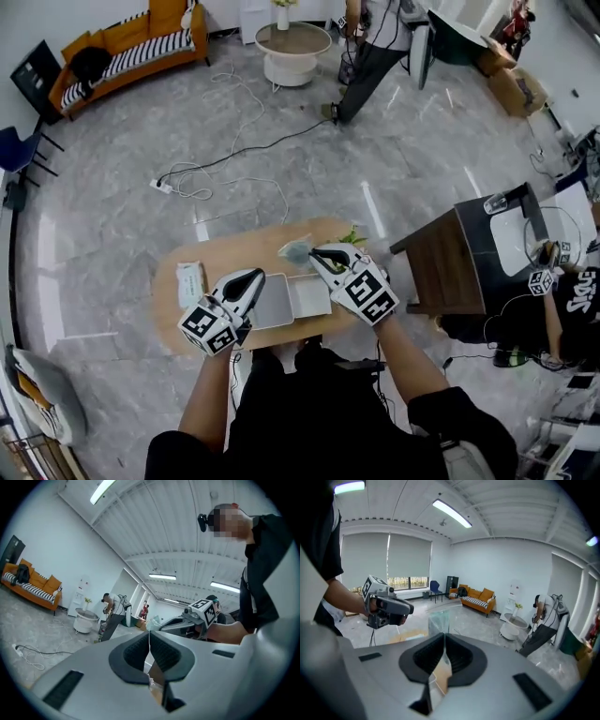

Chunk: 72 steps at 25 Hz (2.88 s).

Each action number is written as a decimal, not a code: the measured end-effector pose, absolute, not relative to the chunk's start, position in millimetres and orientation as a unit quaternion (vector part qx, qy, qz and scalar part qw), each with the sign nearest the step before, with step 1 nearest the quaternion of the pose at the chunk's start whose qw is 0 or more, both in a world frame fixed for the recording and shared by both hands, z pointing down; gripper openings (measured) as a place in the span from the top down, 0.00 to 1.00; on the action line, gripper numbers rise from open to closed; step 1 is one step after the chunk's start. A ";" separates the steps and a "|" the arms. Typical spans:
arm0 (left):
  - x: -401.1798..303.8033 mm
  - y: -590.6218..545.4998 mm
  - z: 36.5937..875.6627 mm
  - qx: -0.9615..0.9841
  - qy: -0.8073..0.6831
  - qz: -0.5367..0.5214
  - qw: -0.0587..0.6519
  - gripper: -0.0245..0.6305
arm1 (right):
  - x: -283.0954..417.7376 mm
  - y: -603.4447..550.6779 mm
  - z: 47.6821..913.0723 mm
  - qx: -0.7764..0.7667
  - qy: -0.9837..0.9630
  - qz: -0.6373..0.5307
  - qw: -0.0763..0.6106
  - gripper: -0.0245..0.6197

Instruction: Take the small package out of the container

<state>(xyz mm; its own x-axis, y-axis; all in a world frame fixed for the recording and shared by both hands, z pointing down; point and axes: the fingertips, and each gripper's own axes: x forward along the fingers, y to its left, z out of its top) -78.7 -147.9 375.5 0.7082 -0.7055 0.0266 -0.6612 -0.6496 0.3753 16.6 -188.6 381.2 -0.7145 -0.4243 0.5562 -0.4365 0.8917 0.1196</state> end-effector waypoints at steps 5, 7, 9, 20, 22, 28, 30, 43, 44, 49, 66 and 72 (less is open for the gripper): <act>-85.8 -142.8 324.1 0.911 -0.380 -0.075 0.140 0.93 | 8.3 -177.9 326.9 0.228 -0.949 0.031 0.214 0.92; -86.0 -141.6 304.3 0.915 -0.376 -0.076 0.121 0.93 | 4.9 -173.2 304.9 0.223 -0.959 0.049 0.169 0.92; -86.4 -140.2 284.1 0.920 -0.371 -0.077 0.102 0.93 | 3.2 -169.0 281.6 0.224 -0.965 0.048 0.130 0.92; -89.1 -111.5 200.2 0.928 -0.358 -0.095 0.023 0.93 | 29.1 -134.5 177.5 0.220 -0.974 -0.010 -0.053 0.92; -88.9 -104.7 191.7 0.930 -0.352 -0.100 0.013 0.93 | 35.1 -128.5 173.9 0.217 -0.973 -0.005 -0.075 0.92; -77.5 -92.5 187.4 0.936 -0.336 -0.107 0.001 0.93 | 47.1 -120.7 172.4 0.193 -0.970 0.041 -0.140 0.92; -71.2 -89.4 188.3 0.937 -0.333 -0.105 0.000 0.93 | 48.8 -117.6 172.1 0.189 -0.971 0.038 -0.141 0.92; -61.6 -88.0 188.0 0.936 -0.333 -0.117 0.012 0.93 | 56.7 -108.3 171.2 0.175 -0.973 0.040 -0.147 0.92; -59.4 -87.8 188.4 0.936 -0.333 -0.117 0.013 0.93 | 58.2 -108.2 171.9 0.175 -0.973 0.041 -0.146 0.92; -58.7 -88.5 190.2 0.935 -0.334 -0.116 0.017 0.93 | 58.3 -109.0 174.1 0.171 -0.973 0.044 -0.146 0.92; -41.3 -96.5 194.8 0.932 -0.339 -0.125 0.021 0.93 | 74.0 -117.8 183.4 0.157 -0.976 0.058 -0.140 0.93; -31.2 -102.1 198.4 0.933 -0.338 -0.120 0.026 0.94 | 76.9 -120.4 187.4 0.140 -0.979 0.063 -0.134 0.92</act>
<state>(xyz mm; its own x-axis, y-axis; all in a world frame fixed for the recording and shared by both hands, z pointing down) -31.2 -102.1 198.4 0.7428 -0.6368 -0.2065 -0.6242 -0.7703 0.1304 76.9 -120.4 187.4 -0.9250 -0.2905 -0.2448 -0.2566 0.9530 -0.1610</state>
